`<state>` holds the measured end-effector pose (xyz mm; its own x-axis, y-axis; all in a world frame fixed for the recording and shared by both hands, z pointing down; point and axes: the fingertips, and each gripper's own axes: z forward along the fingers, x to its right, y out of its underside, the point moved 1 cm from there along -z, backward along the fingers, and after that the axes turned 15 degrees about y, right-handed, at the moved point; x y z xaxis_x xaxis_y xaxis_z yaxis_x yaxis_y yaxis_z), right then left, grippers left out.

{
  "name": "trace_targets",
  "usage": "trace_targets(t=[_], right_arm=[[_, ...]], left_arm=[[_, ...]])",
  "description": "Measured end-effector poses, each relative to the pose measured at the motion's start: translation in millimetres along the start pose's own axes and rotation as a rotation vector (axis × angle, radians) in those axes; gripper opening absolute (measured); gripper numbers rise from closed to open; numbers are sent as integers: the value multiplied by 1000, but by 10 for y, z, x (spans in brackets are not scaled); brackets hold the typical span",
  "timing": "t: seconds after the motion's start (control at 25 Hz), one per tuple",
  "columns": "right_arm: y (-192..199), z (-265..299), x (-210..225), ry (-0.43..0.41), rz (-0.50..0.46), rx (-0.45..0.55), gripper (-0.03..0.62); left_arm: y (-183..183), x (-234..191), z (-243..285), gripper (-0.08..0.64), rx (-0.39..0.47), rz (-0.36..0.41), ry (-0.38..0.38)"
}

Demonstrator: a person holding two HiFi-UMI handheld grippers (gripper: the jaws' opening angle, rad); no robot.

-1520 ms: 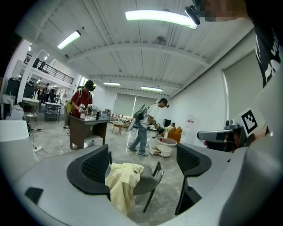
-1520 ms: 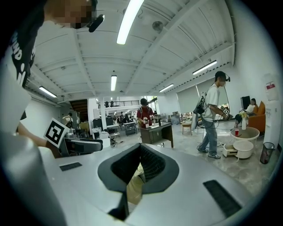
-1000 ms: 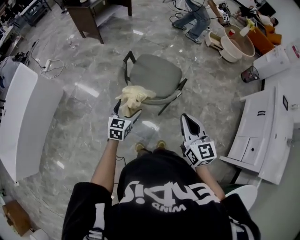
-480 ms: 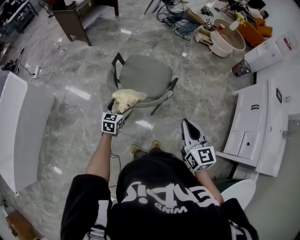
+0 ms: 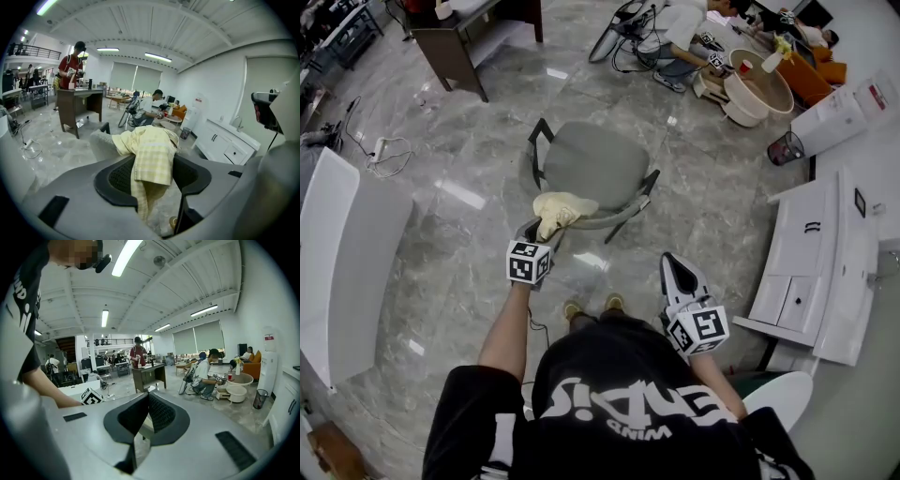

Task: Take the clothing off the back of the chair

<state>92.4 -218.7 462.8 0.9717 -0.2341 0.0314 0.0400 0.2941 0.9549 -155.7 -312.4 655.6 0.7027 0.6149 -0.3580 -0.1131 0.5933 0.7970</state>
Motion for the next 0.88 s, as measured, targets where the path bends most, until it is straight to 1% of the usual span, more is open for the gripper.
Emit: trace_targets(t=[0.08, 0.2, 0.36, 0.48, 0.72, 0.8, 0.88], right_arm=[[15, -14, -9, -3, -2, -2, 14], [18, -46, 9, -2, -5, 0, 14], [-5, -85, 75, 9, -4, 6, 14], [17, -109, 136, 19, 3, 7, 14], [49, -166, 176, 6, 9, 9, 14], [48, -174, 175, -6, 9, 13, 14], [36, -163, 176, -18, 12, 19, 14]], left_arm=[[7, 27, -16, 205, -4, -3, -4], [-17, 67, -64, 155, 2, 9, -28], [-128, 131, -158, 140, 24, 37, -63], [-287, 200, -248, 140, 62, 59, -81], [-857, 433, -527, 140, 171, 114, -130], [-1125, 531, -648, 140, 218, 147, -145], [-1455, 635, -801, 141, 284, 176, -157]])
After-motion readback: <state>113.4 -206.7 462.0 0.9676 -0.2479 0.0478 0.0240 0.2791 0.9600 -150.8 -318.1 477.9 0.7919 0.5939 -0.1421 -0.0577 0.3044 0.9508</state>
